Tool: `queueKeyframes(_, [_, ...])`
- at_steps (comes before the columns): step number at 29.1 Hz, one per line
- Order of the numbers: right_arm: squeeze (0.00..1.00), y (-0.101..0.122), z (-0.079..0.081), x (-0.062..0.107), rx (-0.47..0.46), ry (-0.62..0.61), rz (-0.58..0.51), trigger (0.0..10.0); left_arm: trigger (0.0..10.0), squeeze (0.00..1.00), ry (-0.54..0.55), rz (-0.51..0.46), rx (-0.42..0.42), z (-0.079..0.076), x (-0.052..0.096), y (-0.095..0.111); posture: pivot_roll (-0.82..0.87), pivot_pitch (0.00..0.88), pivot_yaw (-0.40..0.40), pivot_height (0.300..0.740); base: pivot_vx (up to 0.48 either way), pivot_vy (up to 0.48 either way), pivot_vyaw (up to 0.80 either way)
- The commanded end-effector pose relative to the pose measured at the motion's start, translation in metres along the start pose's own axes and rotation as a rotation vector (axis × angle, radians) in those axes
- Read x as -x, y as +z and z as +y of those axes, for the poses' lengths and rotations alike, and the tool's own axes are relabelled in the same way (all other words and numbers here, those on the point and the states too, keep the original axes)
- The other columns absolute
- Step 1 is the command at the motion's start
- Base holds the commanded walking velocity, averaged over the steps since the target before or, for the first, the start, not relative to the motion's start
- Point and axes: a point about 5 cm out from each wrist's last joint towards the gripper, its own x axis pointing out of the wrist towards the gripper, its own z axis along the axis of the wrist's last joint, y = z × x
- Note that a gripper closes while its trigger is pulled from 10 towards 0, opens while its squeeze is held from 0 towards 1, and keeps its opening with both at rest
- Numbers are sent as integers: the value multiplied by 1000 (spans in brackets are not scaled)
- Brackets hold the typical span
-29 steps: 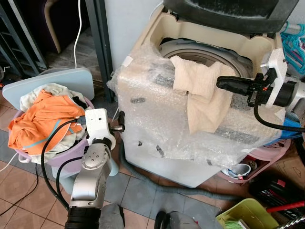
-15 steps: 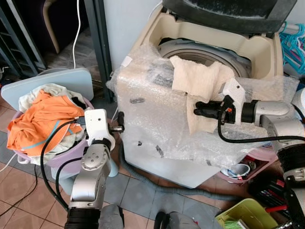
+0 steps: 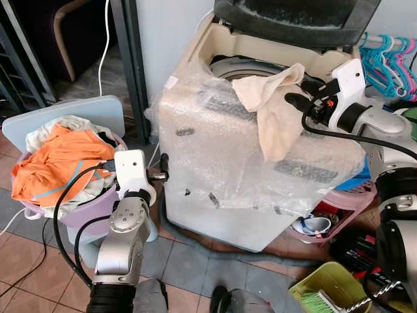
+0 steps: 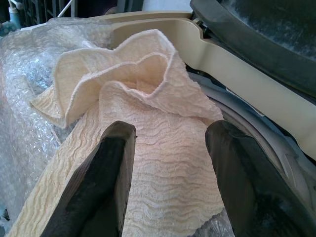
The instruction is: Clothes washing
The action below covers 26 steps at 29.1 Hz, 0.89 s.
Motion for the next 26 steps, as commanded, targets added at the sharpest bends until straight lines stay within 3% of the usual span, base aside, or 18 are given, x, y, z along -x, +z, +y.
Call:
queueKeyframes(1, [1000,-1,-2,-1,22,-42,17,10000,10000,0,-11,-6,4,-4,0,2,85,99,-60,740,0,0,0])
queueKeyframes(7, [1000,6,-10,-9,65,-209,14,10000,10000,0,-10,-4,2,-4,1,2,91,99,-62,740,0,0,0])
queueKeyframes(9, [1000,11,-7,-10,40,-155,-23,10000,10000,0,-8,-5,1,-4,2,2,93,100,-64,740,0,0,0])
queueKeyframes(11, [988,12,-1,-9,74,-55,-43,10000,10000,0,-4,-4,2,-3,2,2,90,100,-66,740,0,0,0])
queueKeyframes(12, [369,10,1,-8,89,-38,-40,10000,10000,0,-3,-4,2,-2,2,1,90,100,-66,740,0,0,0])
queueKeyframes(13, [0,5,2,-7,122,-38,-12,10000,10000,0,-3,-2,2,-2,2,1,85,99,-66,740,0,0,0])
queueKeyframes(17, [0,-2,5,-8,127,-58,10,10000,10000,0,-11,0,4,-6,2,0,78,97,-63,740,0,0,0])
queueKeyframes(18, [0,-5,6,-9,122,-63,19,2000,10000,0,-14,-1,4,-7,1,0,77,95,-63,740,0,0,0])
queueKeyframes(19, [0,-7,7,-10,117,-66,26,2000,10000,0,-16,-1,5,-8,1,0,77,94,-62,740,0,0,0])
queueKeyframes(20, [0,-11,10,-10,121,-57,50,0,10000,0,-18,-2,5,-9,0,1,77,93,-62,740,0,0,0])
queueKeyframes(26, [0,-28,18,-13,202,-38,162,0,10000,0,-14,-8,2,-5,-1,3,82,90,-64,740,0,0,0])
